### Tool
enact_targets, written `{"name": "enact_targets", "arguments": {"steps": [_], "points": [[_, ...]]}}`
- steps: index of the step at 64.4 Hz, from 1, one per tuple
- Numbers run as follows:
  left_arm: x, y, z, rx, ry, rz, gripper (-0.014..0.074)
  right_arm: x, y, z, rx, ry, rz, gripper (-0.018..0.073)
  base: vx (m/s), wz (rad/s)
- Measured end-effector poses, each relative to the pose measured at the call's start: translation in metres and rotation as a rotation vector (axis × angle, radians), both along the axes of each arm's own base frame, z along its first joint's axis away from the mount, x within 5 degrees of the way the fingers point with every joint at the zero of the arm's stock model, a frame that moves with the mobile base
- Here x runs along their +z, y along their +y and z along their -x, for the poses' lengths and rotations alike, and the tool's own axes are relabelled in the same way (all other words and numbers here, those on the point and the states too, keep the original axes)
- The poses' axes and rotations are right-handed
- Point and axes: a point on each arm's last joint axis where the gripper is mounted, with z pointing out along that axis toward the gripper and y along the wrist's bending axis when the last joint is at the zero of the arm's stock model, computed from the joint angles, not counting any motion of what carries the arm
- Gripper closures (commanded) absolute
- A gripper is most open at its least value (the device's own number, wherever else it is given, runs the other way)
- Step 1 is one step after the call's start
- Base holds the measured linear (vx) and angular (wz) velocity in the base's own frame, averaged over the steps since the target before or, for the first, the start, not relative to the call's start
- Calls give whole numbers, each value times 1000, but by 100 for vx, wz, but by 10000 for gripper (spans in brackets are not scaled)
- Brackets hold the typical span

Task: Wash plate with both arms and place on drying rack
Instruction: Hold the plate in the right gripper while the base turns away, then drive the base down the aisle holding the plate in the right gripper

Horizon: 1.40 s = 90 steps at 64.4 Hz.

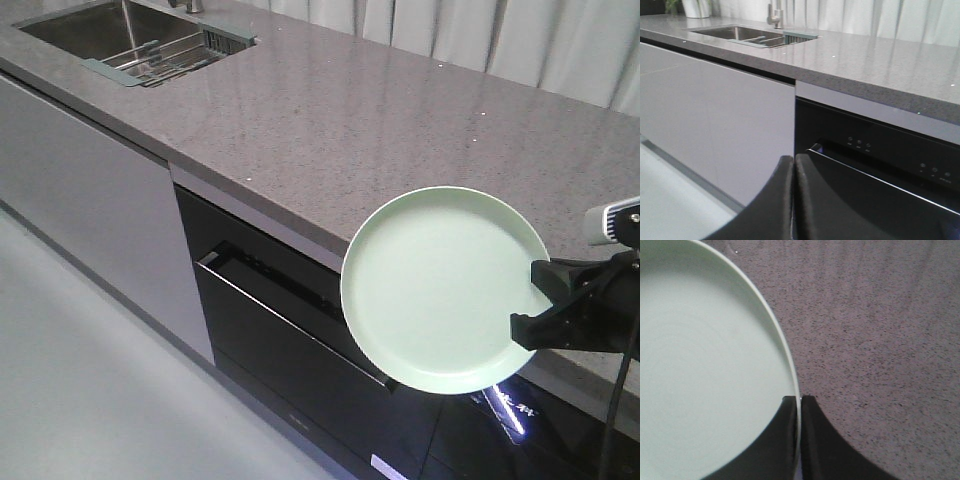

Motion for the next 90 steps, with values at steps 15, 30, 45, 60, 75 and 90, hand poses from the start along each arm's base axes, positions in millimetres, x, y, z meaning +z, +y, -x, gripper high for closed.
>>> {"name": "enact_targets", "arguments": {"steps": [15, 30, 45, 60, 75, 90], "points": [[0, 0, 0, 0, 0, 0, 593, 0, 0, 0, 0, 0, 0, 564, -7, 29], [0, 0, 0, 0, 0, 0, 593, 0, 0, 0, 0, 0, 0, 564, -9, 35], [0, 0, 0, 0, 0, 0, 593, 0, 0, 0, 0, 0, 0, 564, -9, 41], [0, 0, 0, 0, 0, 0, 593, 0, 0, 0, 0, 0, 0, 564, -10, 41], [0, 0, 0, 0, 0, 0, 593, 0, 0, 0, 0, 0, 0, 564, -10, 38], [0, 0, 0, 0, 0, 0, 593, 0, 0, 0, 0, 0, 0, 564, -8, 34]]}}
